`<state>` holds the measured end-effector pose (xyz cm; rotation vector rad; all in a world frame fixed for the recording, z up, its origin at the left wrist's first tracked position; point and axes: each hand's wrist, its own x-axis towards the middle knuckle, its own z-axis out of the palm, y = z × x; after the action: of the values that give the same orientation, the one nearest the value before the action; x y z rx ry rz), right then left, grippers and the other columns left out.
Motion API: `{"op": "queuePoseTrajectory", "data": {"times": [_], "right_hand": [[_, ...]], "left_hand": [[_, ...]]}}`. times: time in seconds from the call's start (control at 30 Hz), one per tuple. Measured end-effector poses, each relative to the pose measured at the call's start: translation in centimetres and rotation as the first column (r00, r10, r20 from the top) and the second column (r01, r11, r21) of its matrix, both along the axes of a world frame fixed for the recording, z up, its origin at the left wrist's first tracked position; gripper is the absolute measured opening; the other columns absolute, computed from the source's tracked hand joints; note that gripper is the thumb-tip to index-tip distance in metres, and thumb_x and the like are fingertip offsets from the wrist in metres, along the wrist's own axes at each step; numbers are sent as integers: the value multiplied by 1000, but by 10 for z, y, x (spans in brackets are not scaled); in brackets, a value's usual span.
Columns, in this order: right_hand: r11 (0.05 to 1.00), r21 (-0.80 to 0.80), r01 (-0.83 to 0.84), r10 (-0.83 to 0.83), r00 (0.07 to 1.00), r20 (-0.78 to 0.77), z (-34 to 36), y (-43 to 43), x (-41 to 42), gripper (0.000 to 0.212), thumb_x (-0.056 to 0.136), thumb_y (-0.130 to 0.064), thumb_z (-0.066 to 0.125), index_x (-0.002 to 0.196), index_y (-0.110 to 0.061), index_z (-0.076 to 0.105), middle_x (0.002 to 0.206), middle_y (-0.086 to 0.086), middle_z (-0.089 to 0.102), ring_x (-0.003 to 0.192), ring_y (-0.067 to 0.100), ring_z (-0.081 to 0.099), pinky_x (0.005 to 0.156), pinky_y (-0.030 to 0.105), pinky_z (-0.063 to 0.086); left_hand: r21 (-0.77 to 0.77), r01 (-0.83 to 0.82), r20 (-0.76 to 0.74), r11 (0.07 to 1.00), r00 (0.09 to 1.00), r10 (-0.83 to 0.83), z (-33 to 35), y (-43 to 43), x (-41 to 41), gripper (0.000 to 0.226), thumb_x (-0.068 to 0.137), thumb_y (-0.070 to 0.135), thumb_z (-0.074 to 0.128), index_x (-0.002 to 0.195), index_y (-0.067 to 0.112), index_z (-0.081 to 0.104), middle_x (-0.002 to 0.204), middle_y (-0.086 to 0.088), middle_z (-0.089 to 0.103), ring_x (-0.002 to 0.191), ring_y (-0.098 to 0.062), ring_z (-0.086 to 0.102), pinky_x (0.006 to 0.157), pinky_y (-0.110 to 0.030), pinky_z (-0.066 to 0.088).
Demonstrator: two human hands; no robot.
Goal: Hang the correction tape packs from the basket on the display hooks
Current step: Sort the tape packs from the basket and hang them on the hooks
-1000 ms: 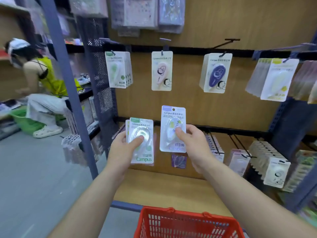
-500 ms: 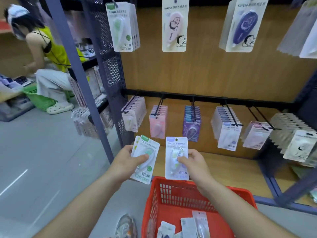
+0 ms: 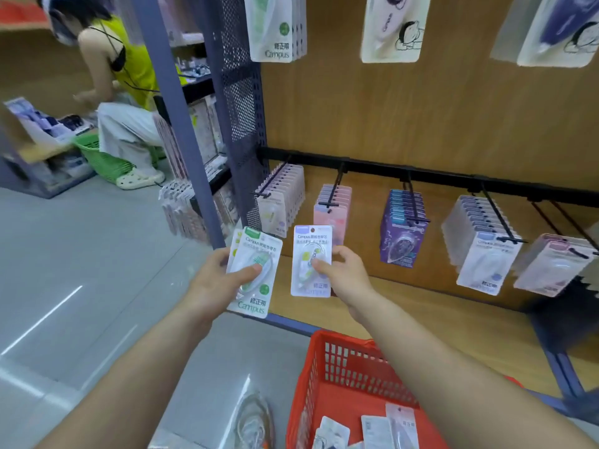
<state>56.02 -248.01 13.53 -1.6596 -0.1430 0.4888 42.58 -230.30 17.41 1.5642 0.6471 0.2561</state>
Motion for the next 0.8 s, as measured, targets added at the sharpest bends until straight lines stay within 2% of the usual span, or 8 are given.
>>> {"op": "queuePoseTrajectory", "data": {"times": [0.07, 0.17, 0.23, 0.3, 0.43, 0.57, 0.7, 0.8], "right_hand": [[1000, -5, -19, 19, 999, 37, -10, 31, 13, 18, 96, -13, 69, 113, -12, 63, 94, -5, 73, 78, 10, 69, 67, 26, 54], [999, 16, -41, 39, 994, 97, -24, 77, 34, 16, 96, -14, 69, 109, -19, 63, 98, -2, 76, 87, 18, 72, 69, 29, 54], [998, 36, -49, 44, 989, 143, -30, 100, 45, 16, 96, -16, 69, 102, -28, 62, 99, -2, 76, 88, 14, 73, 68, 26, 52], [996, 67, -53, 41, 985, 169, -35, 117, 54, 16, 96, -15, 69, 104, -28, 62, 101, -3, 76, 85, 8, 72, 65, 19, 52], [995, 96, -32, 12, 979, 203, -42, 135, 66, 19, 96, -16, 70, 113, -22, 64, 103, -1, 77, 87, 10, 74, 68, 21, 56], [994, 106, 3, -26, 977, 214, -48, 142, 75, 19, 94, -18, 73, 111, -19, 64, 100, -2, 77, 86, 11, 75, 70, 27, 59], [997, -43, 65, -53, 970, 239, -52, 146, 86, 20, 90, -31, 76, 102, -19, 65, 99, -3, 74, 89, 16, 71, 66, 26, 50], [947, -262, 187, -92, 937, 338, -50, 141, 81, 43, 88, -39, 76, 120, -17, 57, 119, 2, 65, 109, 21, 62, 87, 37, 52]], "left_hand": [[20, -11, -9, 1000, 1000, 11, -8, 20, 3, 35, 89, 17, 77, 121, 23, 62, 111, -3, 76, 93, -26, 76, 75, -41, 60], [36, -41, -25, 999, 999, 42, -19, 49, 6, 36, 89, 19, 78, 121, 24, 63, 105, -1, 78, 86, -23, 77, 66, -35, 58], [30, -82, -30, 996, 996, 83, -28, 66, 6, 31, 89, 18, 77, 117, 25, 64, 105, -2, 77, 83, -23, 77, 59, -30, 55], [17, -115, -20, 993, 993, 115, -34, 77, 7, 29, 90, 16, 76, 114, 26, 66, 103, -2, 78, 80, -22, 77, 56, -29, 54], [-12, -120, 11, 993, 993, 120, -37, 83, 11, 26, 89, 14, 76, 111, 26, 67, 95, 0, 79, 77, -21, 77, 58, -30, 54], [-35, -117, 20, 993, 993, 117, -39, 84, 15, 29, 89, 16, 77, 114, 25, 66, 99, 0, 79, 81, -23, 78, 66, -34, 56], [-45, -141, 26, 989, 989, 143, -41, 83, 16, 34, 87, 15, 78, 118, 20, 65, 105, -3, 78, 85, -24, 78, 66, -35, 58], [-54, -135, 22, 989, 990, 136, -44, 81, 18, 36, 86, 13, 80, 119, 17, 66, 107, -6, 78, 89, -26, 78, 70, -38, 61]]}}
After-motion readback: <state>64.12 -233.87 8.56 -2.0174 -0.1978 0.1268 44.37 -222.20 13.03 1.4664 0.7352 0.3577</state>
